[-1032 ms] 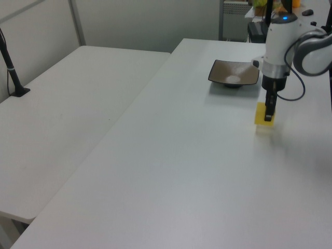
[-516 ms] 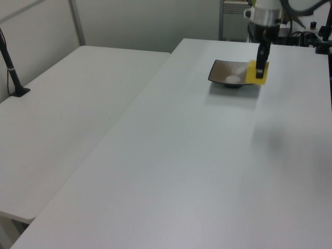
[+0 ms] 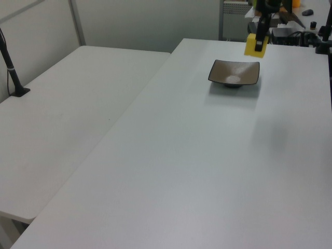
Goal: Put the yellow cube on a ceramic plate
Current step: 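Carry the held cube over the brown ceramic plate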
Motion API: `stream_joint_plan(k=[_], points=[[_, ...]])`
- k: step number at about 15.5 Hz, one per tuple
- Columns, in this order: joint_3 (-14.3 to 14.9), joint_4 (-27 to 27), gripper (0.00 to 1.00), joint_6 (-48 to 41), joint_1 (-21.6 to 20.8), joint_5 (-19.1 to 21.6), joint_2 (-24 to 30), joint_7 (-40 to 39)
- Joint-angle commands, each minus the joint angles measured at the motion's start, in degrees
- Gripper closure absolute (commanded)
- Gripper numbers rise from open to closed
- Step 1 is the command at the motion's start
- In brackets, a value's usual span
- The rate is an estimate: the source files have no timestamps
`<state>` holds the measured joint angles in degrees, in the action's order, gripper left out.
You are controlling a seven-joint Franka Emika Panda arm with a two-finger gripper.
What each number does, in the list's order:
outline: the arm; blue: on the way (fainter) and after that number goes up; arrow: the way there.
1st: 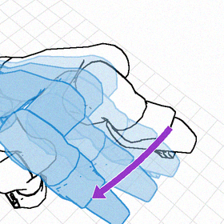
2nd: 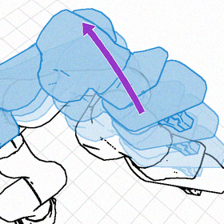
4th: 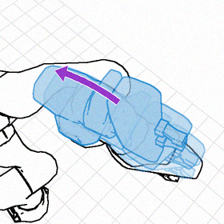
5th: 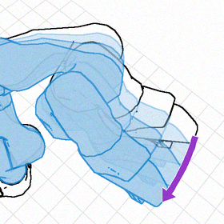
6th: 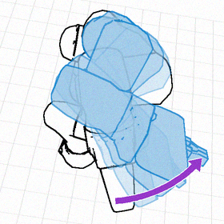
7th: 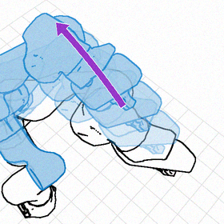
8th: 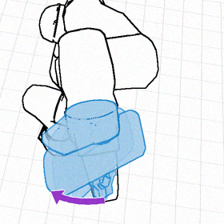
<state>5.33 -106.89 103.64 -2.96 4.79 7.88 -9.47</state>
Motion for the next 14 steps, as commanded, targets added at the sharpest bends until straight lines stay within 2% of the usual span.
stream_joint_plan(k=[1, 4, 8, 11, 12, 14], points=[[0.3, 9.4, 0.74, -2.92, 5.67, 4.08, -6.36, -5.55], [-0.76, 15.64, 0.74, -3.18, 10.5, 4.97, -12.07, -8.01], [-0.85, 25.4, 0.75, -3.1, 13.24, 4.44, -21.3, -13.45], [-0.67, 27.26, 0.77, -1.96, 13.86, 3.56, -24.65, -23.11], [-0.58, 28.4, 0.78, -1.6, 13.94, 2.43, -26.14, -25.14], [-0.76, 31.03, 0.84, -1.6, 13.77, -2.91, -29.65, -27.61]])
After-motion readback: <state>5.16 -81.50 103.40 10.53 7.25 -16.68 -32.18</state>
